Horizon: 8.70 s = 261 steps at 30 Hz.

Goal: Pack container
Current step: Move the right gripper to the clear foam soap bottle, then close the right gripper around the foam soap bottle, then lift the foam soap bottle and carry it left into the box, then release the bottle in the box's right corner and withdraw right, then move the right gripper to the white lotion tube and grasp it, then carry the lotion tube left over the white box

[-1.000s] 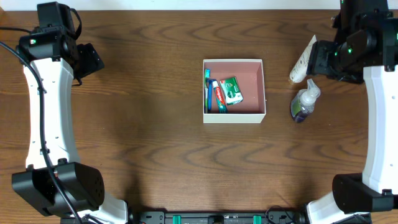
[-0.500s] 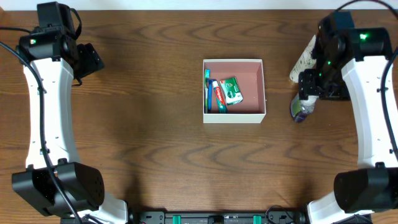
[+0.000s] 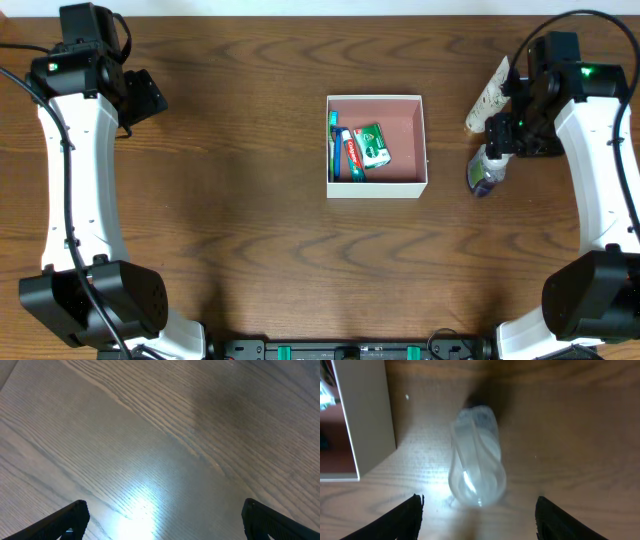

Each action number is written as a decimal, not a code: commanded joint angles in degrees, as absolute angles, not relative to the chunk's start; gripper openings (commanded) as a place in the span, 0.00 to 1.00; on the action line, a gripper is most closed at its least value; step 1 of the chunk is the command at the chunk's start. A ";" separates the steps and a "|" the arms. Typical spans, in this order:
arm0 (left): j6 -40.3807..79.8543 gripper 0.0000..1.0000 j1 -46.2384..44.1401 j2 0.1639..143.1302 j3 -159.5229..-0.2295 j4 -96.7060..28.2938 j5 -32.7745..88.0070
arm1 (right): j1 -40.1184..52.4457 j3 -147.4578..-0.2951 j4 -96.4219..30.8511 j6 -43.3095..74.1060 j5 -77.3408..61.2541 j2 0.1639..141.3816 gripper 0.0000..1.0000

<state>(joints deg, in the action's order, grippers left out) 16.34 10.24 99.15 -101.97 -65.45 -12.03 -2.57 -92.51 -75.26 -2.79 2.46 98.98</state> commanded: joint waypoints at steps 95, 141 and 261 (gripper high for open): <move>16.64 0.98 10.33 99.24 -101.78 -65.54 -12.49 | 8.19 -119.15 -70.76 0.84 -4.67 97.80 0.11; 16.62 0.98 10.33 99.24 -101.78 -65.54 -12.49 | 16.58 -119.09 -70.02 10.81 3.25 117.38 0.15; 16.64 0.98 10.33 99.24 -101.78 -65.54 -12.49 | 2.33 -146.67 -75.70 7.25 -4.34 113.16 0.01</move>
